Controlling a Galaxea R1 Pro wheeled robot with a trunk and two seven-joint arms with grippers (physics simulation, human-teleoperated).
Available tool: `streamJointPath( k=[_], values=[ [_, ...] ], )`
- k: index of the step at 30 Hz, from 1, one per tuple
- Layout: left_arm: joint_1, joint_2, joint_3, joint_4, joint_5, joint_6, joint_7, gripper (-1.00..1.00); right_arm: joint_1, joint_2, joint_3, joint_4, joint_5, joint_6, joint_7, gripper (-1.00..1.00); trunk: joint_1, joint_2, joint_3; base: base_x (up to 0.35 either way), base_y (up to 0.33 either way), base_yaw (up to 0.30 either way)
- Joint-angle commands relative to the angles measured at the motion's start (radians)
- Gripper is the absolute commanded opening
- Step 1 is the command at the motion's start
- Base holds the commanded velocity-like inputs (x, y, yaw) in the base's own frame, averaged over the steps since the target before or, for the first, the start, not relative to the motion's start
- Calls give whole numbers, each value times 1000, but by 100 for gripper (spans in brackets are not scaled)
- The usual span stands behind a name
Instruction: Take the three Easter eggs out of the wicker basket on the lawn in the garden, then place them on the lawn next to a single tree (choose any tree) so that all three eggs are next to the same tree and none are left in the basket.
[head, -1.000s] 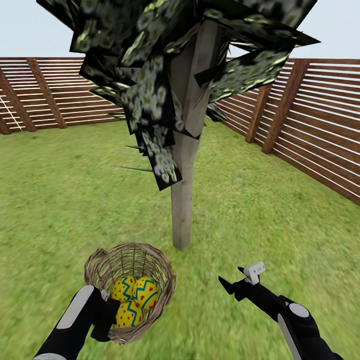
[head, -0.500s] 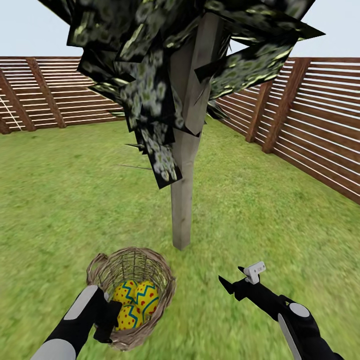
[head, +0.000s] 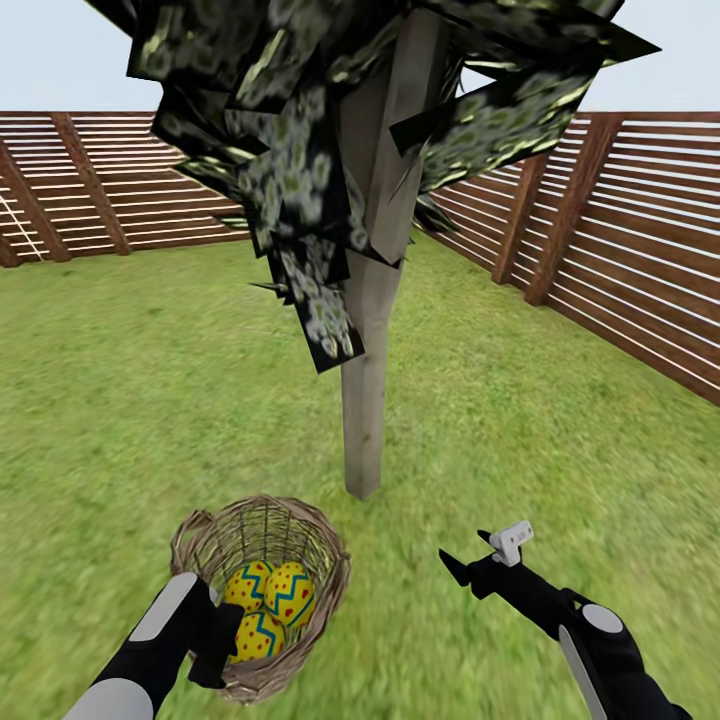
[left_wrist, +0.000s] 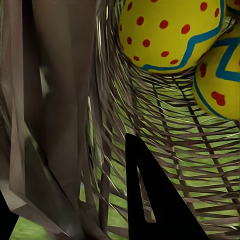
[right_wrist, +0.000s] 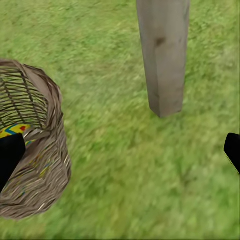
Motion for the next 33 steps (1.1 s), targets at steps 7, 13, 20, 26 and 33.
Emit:
streamJointPath(
  k=[7,13,20,26,33],
  values=[
    [-1,-2,2,0,1,9,5,-100,-6,0,-2,-2,0,6,-1,100,27,-50,-25,0,0,0],
    [-1,-3,2,0,1,9,5,-100,-7,0,-2,-2,-1,6,-2,100,50,-92,-53,0,0,0],
    [-1,-3,1,-1,3,10,5,-100,-7,1,-3,-2,-1,6,-4,100,77,-141,-86,0,0,0],
    [-1,-5,1,-1,3,10,5,-100,-7,1,-3,-2,-1,-1,-4,100,100,-183,-114,0,0,0],
    [-1,-5,1,-1,3,10,4,-100,-6,1,-3,-2,-1,-2,-4,100,127,-232,-147,0,0,0]
  ],
)
